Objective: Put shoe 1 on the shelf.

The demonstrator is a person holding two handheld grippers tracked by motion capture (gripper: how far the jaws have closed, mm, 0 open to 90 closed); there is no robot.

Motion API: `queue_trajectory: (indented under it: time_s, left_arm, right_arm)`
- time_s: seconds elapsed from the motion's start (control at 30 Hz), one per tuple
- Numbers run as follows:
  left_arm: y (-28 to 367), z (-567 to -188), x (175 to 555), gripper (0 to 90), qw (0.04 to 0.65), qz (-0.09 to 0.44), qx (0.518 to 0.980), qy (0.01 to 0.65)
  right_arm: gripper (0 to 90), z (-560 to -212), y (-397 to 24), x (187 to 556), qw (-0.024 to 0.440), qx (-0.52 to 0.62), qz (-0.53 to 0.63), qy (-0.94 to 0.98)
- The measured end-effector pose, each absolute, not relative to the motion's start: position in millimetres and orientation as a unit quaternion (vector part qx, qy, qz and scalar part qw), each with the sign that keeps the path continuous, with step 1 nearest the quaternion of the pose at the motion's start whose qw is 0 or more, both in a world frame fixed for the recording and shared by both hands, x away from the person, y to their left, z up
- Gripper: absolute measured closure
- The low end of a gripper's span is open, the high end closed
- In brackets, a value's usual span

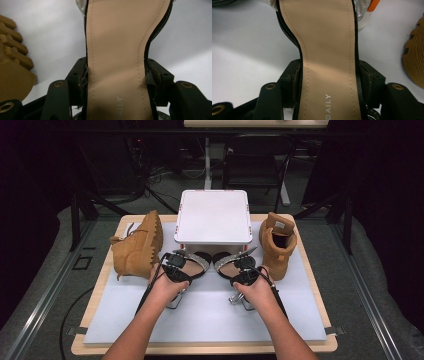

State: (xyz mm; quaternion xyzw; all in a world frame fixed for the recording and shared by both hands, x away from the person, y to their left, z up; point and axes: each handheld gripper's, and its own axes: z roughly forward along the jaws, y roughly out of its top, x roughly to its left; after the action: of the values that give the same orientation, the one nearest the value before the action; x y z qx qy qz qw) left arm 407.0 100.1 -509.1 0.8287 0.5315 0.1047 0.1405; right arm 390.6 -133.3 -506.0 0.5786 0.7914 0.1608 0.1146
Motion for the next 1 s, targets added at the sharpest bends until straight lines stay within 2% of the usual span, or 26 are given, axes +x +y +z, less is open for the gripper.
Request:
queue_trajectory:
  time_s: [0.5, 0.6, 0.9, 1.0]
  left_arm:
    - [96.4, -515.2, 407.3, 41.9, 0.145, 0.102, 0.822, 0.541]
    - [96.3, -517.7, 406.4, 41.5, 0.140, 0.101, 0.825, 0.537]
    - [102.7, -515.4, 406.5, 39.0, 0.169, 0.088, 0.824, 0.534]
    - [104.1, -512.2, 405.2, 38.1, 0.180, 0.102, 0.823, 0.529]
  right_arm:
    - [41.0, -511.7, -125.7, 392.6, 0.109, 0.588, 0.158, 0.786]
    - [40.7, -515.7, -123.4, 390.7, 0.119, 0.588, 0.151, 0.786]
    - [39.6, -514.9, -129.7, 388.3, 0.100, 0.588, 0.178, 0.783]
    - [39.0, -513.6, -131.1, 387.8, 0.100, 0.583, 0.175, 0.787]
